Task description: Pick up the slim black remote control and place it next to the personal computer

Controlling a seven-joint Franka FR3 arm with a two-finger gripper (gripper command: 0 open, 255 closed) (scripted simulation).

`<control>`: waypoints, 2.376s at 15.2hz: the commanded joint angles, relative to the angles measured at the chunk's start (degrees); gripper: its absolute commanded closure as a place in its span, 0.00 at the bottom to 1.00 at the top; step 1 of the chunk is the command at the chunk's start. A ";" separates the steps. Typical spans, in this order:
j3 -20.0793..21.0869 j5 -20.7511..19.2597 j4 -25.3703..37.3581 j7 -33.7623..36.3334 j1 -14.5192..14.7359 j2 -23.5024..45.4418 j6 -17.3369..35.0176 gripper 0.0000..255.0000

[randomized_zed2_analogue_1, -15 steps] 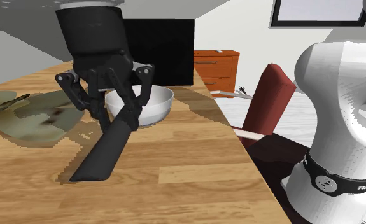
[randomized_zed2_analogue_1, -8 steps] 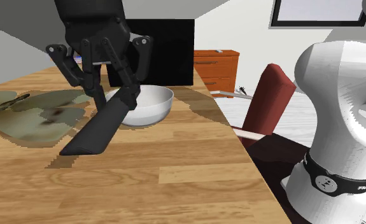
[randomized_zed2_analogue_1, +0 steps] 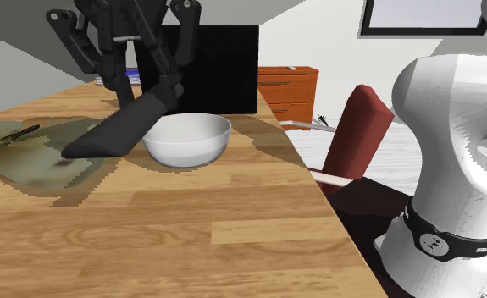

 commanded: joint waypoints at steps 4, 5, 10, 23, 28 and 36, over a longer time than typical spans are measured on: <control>0.77 0.25 3.62 0.00 0.15 -0.34 -3.95 1.00; 0.90 0.31 4.36 -0.01 0.18 -0.36 -4.71 1.00; 1.47 0.70 8.25 -0.16 0.42 -0.23 -8.51 1.00; 2.06 2.20 19.89 -1.24 1.29 1.90 -18.31 1.00; 1.86 3.01 25.07 -1.98 1.67 3.47 -22.13 1.00; -0.59 2.08 29.29 -6.30 0.61 3.61 -25.73 1.00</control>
